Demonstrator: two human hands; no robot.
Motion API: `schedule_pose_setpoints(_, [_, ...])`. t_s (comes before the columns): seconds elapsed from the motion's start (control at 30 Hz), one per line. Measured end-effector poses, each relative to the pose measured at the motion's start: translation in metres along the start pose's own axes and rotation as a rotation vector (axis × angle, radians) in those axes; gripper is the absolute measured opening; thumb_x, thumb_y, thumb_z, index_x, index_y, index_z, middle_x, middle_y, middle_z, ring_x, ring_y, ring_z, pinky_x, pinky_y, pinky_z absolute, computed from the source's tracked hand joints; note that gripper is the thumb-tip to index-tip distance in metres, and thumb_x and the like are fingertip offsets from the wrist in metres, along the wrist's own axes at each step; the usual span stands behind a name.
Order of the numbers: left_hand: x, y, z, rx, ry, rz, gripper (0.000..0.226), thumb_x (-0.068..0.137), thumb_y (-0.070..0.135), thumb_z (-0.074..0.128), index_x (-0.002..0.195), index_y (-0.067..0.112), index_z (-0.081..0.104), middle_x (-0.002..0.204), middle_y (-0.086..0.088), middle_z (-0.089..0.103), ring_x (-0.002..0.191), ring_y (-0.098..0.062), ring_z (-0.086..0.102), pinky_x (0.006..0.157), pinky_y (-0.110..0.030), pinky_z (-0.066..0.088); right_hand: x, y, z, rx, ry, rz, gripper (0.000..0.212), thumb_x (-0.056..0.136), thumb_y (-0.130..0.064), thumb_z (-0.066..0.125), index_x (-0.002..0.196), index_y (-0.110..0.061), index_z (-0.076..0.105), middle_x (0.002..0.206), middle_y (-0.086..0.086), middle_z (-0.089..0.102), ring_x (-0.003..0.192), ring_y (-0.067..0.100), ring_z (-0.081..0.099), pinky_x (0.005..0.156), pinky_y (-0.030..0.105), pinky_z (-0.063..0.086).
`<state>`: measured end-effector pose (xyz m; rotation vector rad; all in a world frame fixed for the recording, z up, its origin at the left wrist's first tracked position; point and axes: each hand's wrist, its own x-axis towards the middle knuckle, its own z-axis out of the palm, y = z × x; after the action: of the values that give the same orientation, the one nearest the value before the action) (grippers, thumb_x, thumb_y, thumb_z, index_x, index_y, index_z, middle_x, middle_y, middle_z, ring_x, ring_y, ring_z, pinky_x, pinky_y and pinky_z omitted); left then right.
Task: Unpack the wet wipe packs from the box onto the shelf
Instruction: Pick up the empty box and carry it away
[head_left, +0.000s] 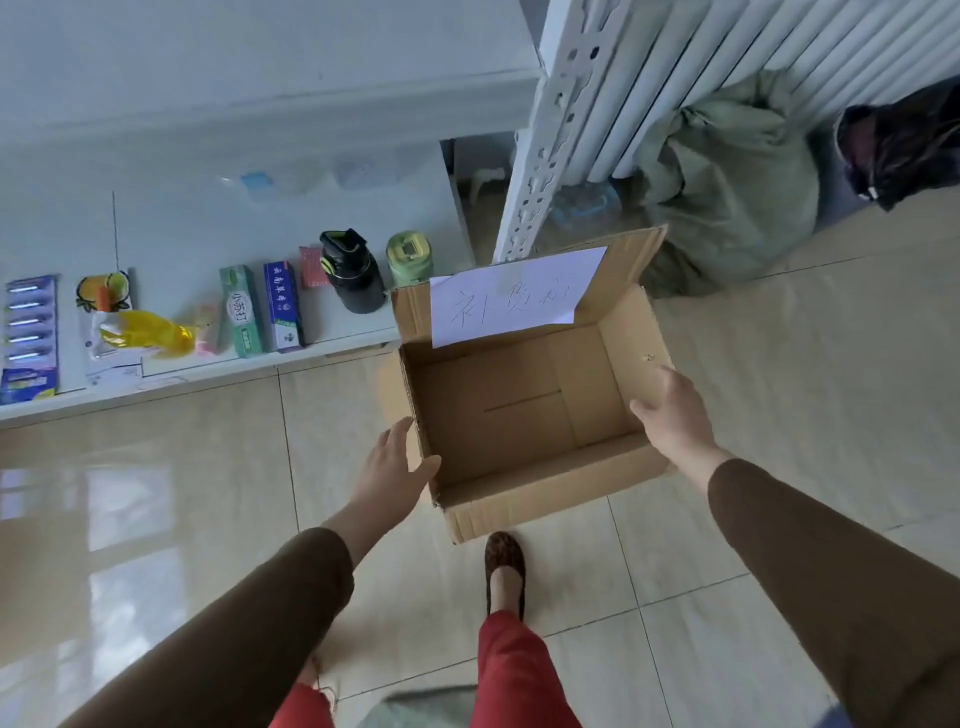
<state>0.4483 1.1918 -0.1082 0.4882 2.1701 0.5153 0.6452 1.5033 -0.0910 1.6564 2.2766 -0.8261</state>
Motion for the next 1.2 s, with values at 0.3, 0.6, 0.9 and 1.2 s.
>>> schedule_pose_setpoints(0.3, [0.098,-0.027,0.068,-0.143,0.084,-0.318,0.088,0.094,0.045,0.06,0.157,0.028,0.0,0.165,-0.003,0.015,0.147,-0.031,0.027,0.114,-0.051,0.035,0.142,0.071,0.026,0.082,-0.111,0.22,0.078,0.095,-0.033,0.061,0.157,-0.021,0.016,0.161,0.006,0.029,0.143,0.035,0.036,0.111,0.049,0.038])
schedule_pose_setpoints(0.6, [0.117,-0.059,0.102,-0.376,0.102,-0.463,0.05,0.104,0.027,0.045,0.151,0.017,0.034,0.14,-0.007,0.053,0.119,-0.032,0.057,0.099,-0.041,0.05,0.147,0.094,0.072,0.082,-0.153,0.248,0.047,0.099,-0.028,0.056,0.138,-0.004,0.051,0.134,0.017,0.058,0.124,0.039,0.054,0.101,0.043,0.044])
schedule_pose_setpoints(0.9, [-0.014,-0.175,0.055,-0.425,0.213,-0.573,0.033,0.102,0.013,0.049,0.134,0.004,0.053,0.116,-0.025,0.065,0.105,-0.045,0.061,0.085,-0.046,0.05,0.013,0.056,0.118,0.046,-0.169,0.197,0.018,0.099,-0.019,0.055,0.083,-0.01,0.055,0.077,0.01,0.061,0.066,0.026,0.054,0.06,0.031,0.036])
schedule_pose_setpoints(1.2, [-0.204,-0.336,-0.087,-0.605,0.417,-0.627,0.029,0.1,0.022,0.052,0.128,0.024,0.058,0.114,-0.008,0.068,0.099,-0.029,0.063,0.085,-0.035,0.047,-0.179,-0.148,0.16,0.014,-0.291,0.02,0.05,0.1,-0.027,0.054,0.146,-0.009,0.047,0.15,0.007,0.048,0.137,0.03,0.046,0.107,0.039,0.038])
